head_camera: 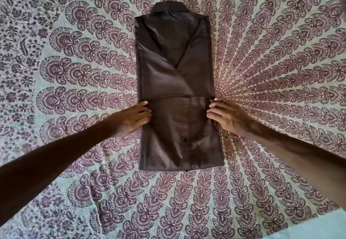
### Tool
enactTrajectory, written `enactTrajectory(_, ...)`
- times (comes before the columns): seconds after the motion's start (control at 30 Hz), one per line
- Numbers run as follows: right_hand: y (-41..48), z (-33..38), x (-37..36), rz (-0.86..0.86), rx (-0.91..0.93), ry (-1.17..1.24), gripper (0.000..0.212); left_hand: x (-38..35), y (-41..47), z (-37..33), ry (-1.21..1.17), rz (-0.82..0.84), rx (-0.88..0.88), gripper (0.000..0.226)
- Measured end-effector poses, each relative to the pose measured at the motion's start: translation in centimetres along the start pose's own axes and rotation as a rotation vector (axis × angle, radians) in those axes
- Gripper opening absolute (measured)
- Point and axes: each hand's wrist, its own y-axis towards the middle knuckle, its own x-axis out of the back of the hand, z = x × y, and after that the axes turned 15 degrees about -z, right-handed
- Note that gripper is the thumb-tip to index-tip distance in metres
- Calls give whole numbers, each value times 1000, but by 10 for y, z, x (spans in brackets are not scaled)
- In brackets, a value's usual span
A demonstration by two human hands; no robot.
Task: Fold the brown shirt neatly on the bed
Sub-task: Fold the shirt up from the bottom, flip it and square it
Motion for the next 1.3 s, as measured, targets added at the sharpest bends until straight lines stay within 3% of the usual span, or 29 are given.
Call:
enactTrajectory(0.1,21,7,10,-5,-295,158,31,11,17,-11,-232,-151,421,41)
enactTrajectory(0.2,57,-2,27,6,-1065,758,5,26,45,-7,-404,-284,931,33)
enactTrajectory(0.23,70,-10,29,-20,-1271,937,9,30,55,3,-478,-333,1094,23)
enactTrajectory(0.33,94,-48,33,-35,-1465,1005,19,42,81,38,-995,-428,1584,18)
enactTrajectory(0.4,104,-65,26,-35,-1515,1027,16,49,90,51,-1202,-421,1708,19)
enactTrajectory(0.47,110,-72,16,-49,-1567,970,16,52,98,58,-1168,-419,1756,22)
enactTrajectory(0.53,114,-76,6,-82,-1652,855,39,49,100,61,-1094,-430,1756,29)
enactTrajectory(0.63,116,-73,-1,-156,-1587,695,53,43,103,60,-894,-430,1675,40)
enactTrajectory(0.77,119,-57,-11,-370,-1302,431,37,39,107,58,-400,-403,1562,26)
enactTrajectory(0.87,129,-47,-14,-549,-1258,326,21,37,113,60,-370,-572,1557,25)
enactTrajectory(1.0,146,-39,-15,-752,-1221,253,19,36,125,60,-325,-820,1500,19)
enactTrajectory(1.13,148,-51,-29,-573,-1287,131,21,25,124,67,-274,-734,1466,25)
enactTrajectory(1.3,152,-57,-29,-391,-1338,30,27,22,131,83,-210,-605,1557,35)
